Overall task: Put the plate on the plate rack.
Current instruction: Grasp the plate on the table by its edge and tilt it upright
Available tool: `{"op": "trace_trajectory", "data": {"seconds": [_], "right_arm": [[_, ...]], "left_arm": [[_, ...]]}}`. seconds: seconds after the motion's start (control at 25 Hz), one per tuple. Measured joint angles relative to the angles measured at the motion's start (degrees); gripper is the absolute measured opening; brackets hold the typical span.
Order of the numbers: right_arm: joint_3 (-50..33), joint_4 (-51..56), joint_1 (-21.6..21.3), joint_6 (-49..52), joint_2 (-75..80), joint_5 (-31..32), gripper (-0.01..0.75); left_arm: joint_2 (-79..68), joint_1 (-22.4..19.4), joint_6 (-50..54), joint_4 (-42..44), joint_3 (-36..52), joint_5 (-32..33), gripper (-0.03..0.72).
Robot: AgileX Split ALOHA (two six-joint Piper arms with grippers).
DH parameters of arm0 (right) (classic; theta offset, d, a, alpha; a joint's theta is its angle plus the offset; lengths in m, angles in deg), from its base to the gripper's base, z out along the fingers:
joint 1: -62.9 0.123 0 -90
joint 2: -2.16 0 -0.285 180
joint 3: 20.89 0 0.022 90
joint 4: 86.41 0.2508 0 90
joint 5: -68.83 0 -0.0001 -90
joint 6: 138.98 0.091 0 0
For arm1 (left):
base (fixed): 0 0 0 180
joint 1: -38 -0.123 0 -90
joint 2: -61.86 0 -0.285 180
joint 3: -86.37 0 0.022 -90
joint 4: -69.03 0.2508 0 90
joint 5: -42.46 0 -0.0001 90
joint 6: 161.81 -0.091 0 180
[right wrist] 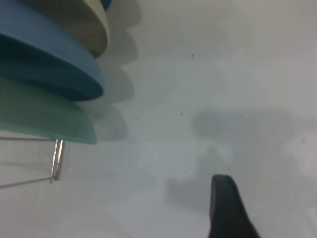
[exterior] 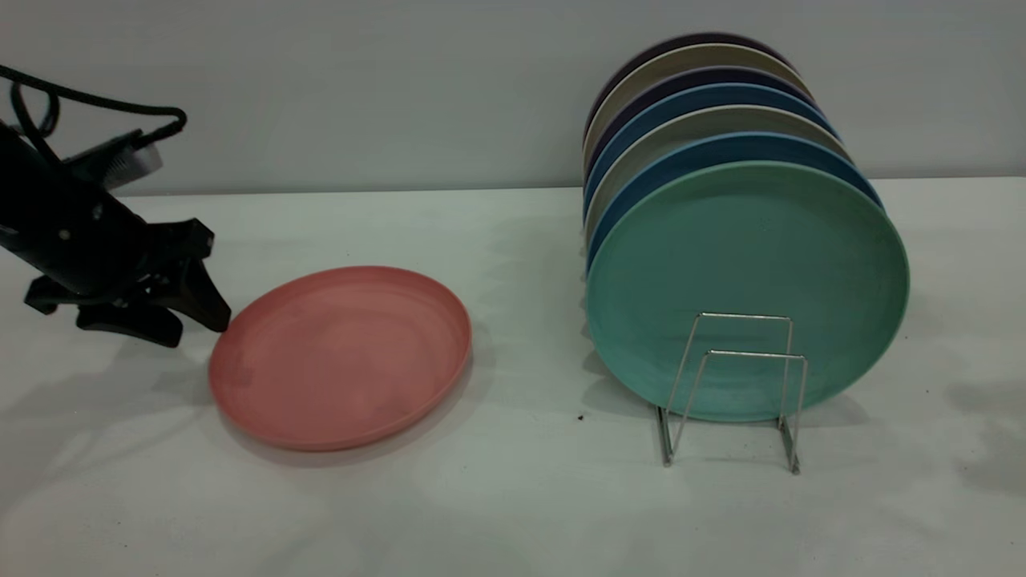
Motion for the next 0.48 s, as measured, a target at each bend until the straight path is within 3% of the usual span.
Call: {"op": "trace_trajectory", "data": {"seconds": [0.48], "right_arm": [[0.0,0.01,0.0,-0.07,0.0,-0.23,0.446]], "left_arm": [[-3.89,3.15,-0.06,-0.94,-3.15,-0.55,0.459]]}}
